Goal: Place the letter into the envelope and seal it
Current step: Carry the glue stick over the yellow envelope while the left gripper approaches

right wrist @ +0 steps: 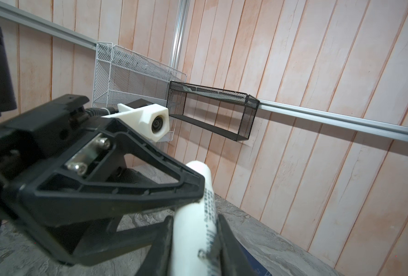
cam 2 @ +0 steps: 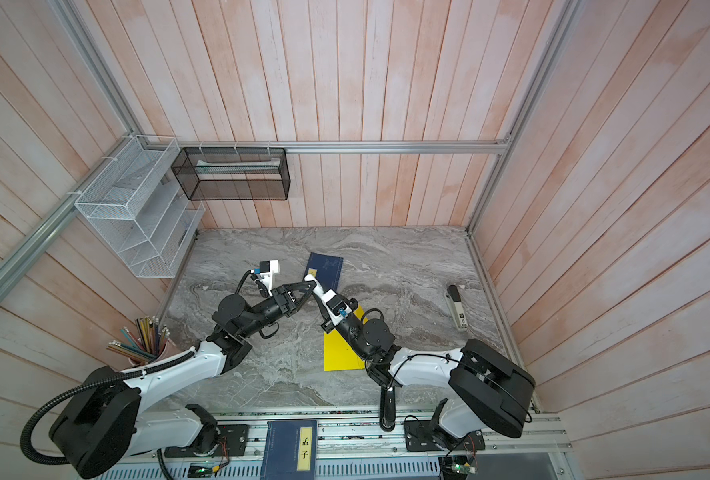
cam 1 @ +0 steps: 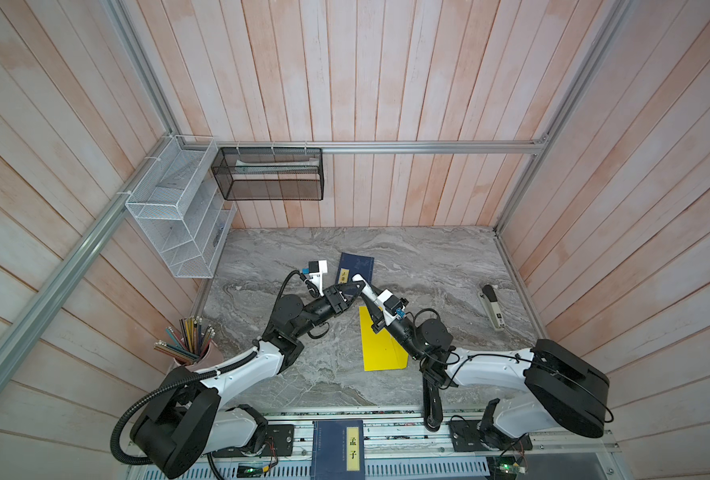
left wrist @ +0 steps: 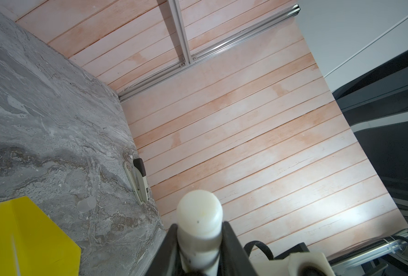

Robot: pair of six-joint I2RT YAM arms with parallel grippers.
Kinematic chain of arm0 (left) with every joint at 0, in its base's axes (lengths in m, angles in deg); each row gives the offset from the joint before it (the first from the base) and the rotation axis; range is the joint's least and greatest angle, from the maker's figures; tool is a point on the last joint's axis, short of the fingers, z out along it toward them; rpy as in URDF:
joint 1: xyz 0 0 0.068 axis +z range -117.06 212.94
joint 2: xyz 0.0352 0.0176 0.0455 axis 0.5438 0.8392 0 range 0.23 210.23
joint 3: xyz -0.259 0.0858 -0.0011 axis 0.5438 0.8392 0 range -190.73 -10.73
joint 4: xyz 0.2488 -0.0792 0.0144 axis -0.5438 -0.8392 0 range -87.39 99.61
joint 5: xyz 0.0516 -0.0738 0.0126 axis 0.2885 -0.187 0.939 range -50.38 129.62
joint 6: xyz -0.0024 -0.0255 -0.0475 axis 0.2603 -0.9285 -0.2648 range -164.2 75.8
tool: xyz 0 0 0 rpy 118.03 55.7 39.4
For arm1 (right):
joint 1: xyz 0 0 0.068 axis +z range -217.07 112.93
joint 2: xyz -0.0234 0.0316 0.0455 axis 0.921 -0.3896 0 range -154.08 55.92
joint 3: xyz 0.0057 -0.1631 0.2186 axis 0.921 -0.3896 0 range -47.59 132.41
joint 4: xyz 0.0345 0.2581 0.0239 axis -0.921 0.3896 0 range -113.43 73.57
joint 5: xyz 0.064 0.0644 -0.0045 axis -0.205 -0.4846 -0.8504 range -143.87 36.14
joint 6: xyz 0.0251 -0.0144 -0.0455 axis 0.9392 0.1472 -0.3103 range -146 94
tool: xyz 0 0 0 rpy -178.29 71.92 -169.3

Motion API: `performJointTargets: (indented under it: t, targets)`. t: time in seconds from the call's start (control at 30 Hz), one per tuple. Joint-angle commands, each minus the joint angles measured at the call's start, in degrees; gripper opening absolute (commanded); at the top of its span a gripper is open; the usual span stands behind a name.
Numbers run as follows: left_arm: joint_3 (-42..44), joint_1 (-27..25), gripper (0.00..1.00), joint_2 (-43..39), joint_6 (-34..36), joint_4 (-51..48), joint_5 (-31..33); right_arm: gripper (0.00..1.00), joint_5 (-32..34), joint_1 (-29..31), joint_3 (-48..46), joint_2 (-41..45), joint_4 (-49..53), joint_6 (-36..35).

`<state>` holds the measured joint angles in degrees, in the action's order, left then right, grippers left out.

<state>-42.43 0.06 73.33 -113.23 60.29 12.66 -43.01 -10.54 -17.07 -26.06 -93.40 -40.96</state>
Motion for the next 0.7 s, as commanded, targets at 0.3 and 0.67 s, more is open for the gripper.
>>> performJointTargets:
  t: [0.3,0.67]
  targets:
    - [-1.5,1.3,0.61,-9.3,10.1,-13.8,3.0,0.07,6.3,-0.9,2.8,10.3,24.2,6.1]
    - [-4.5,1.3,0.56,-17.9,22.4,-38.3,13.5,0.04,8.3,-2.8,12.2,17.6,57.5,16.4]
